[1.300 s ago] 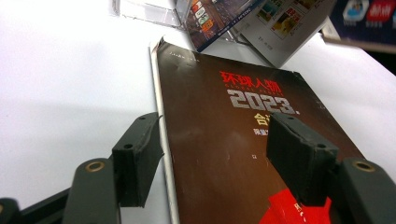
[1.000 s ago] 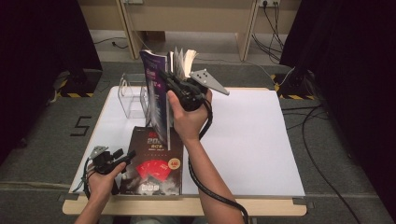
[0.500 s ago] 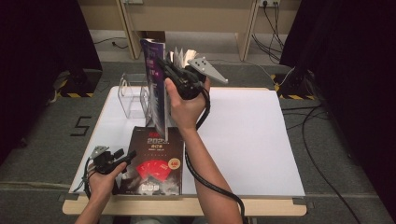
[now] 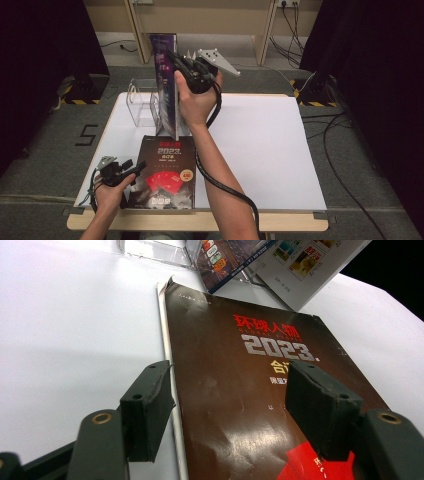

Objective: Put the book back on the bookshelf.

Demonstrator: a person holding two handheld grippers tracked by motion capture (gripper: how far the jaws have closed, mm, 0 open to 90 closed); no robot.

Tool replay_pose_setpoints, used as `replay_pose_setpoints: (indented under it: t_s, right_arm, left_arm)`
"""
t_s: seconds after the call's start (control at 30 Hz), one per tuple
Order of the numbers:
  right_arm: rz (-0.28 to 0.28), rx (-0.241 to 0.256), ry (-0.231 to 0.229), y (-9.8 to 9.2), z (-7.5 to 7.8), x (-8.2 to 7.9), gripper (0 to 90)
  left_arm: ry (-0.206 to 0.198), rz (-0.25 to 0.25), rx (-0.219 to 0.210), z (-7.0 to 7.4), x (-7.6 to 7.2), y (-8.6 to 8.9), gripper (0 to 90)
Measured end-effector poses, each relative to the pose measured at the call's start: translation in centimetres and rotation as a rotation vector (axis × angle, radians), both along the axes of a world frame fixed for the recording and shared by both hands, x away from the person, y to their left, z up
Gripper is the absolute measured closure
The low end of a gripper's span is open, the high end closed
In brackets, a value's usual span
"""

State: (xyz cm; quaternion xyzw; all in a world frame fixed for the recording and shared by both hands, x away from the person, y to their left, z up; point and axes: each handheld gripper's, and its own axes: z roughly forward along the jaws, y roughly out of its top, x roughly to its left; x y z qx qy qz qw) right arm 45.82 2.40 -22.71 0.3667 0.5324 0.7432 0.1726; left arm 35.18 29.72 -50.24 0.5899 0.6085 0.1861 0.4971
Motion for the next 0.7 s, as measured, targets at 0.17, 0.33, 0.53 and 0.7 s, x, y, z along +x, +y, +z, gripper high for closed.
replay_pose_setpoints:
  t_s: [0.17, 0.33, 0.53, 0.7]
  right_arm:
    - [0.004, 0.011, -0.011, 0.3, 0.7, 0.1, 83.2]
    - [-0.011, 0.015, -0.024, 0.5, 1.5, 0.6, 83.1]
    - [-0.054, 0.003, -0.012, 0.8, 1.5, 1.8, 83.1]
    - [-0.119, -0.017, 0.008, 0.7, 0.5, 3.1, 83.1]
  left_arm:
    - [-0.003, 0.001, -0.002, 0.0, 0.0, 0.0, 34.7]
    - [-0.004, 0.001, -0.002, 0.1, 0.0, 0.0, 34.7]
    - [-0.007, 0.004, -0.004, 0.1, 0.0, 0.0, 34.7]
    - [-0.007, 0.002, -0.001, 0.1, 0.0, 0.1, 34.6]
